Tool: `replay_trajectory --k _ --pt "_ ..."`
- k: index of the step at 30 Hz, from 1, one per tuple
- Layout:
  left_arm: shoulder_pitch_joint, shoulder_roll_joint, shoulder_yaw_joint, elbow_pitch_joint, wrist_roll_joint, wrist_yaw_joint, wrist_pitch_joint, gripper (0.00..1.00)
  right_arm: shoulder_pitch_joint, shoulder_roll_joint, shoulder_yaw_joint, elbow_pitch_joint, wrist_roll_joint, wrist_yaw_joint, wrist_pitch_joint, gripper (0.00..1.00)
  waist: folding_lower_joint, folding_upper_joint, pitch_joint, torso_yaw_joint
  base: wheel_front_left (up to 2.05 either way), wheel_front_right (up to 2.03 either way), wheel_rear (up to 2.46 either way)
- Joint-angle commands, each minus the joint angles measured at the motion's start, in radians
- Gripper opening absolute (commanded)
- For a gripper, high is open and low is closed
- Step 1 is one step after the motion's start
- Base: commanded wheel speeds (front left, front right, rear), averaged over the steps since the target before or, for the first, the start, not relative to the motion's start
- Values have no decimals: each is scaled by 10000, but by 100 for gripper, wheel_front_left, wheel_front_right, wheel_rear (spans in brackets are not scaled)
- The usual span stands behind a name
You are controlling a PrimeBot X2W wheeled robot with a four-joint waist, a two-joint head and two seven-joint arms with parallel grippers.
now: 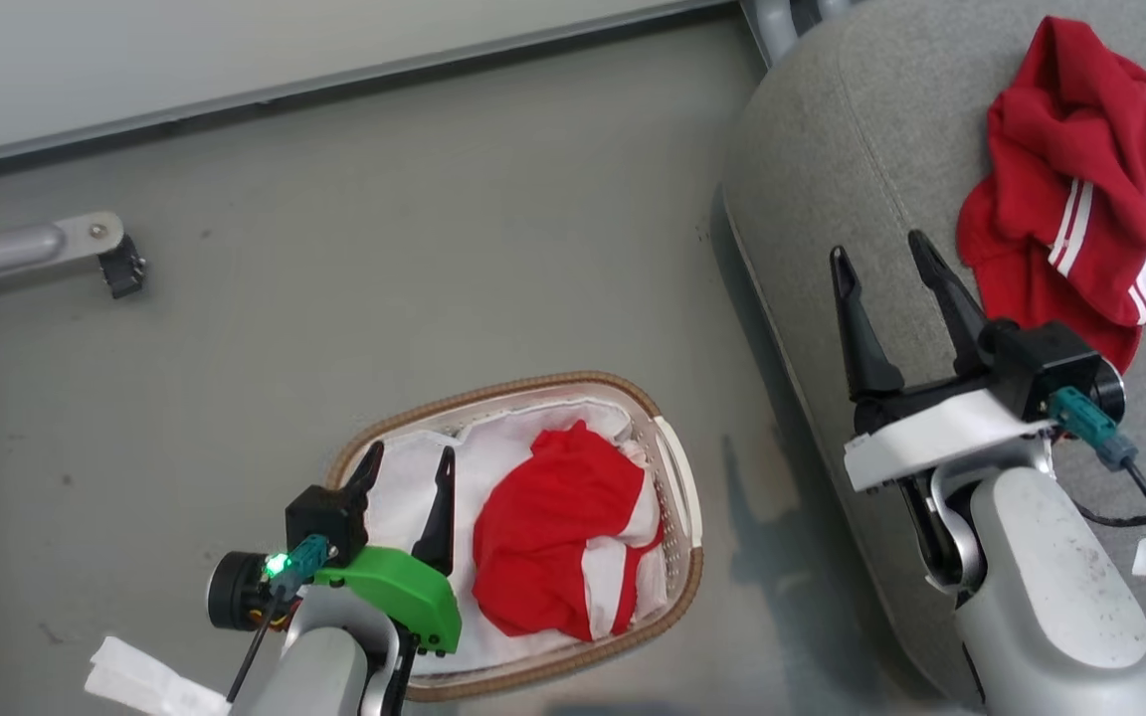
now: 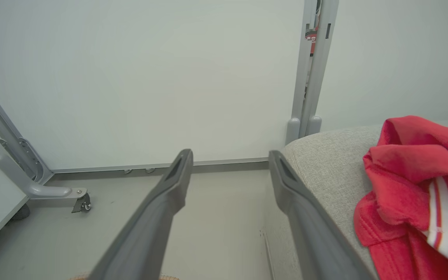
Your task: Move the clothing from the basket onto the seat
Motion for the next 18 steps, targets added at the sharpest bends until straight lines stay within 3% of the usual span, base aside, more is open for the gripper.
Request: replay_trajectory --k 1,18 --pt "-380 55 -85 229 -31 -92 -7 100 -234 8 37 -161 95 -14 -17 100 0 0 1105 -774 0 0 0" --pt "-2991 60 -1007 3918 -3 -596 -7 100 -1415 107 565 -1695 928 -14 -17 100 0 0 3474 -1865 0 0 0"
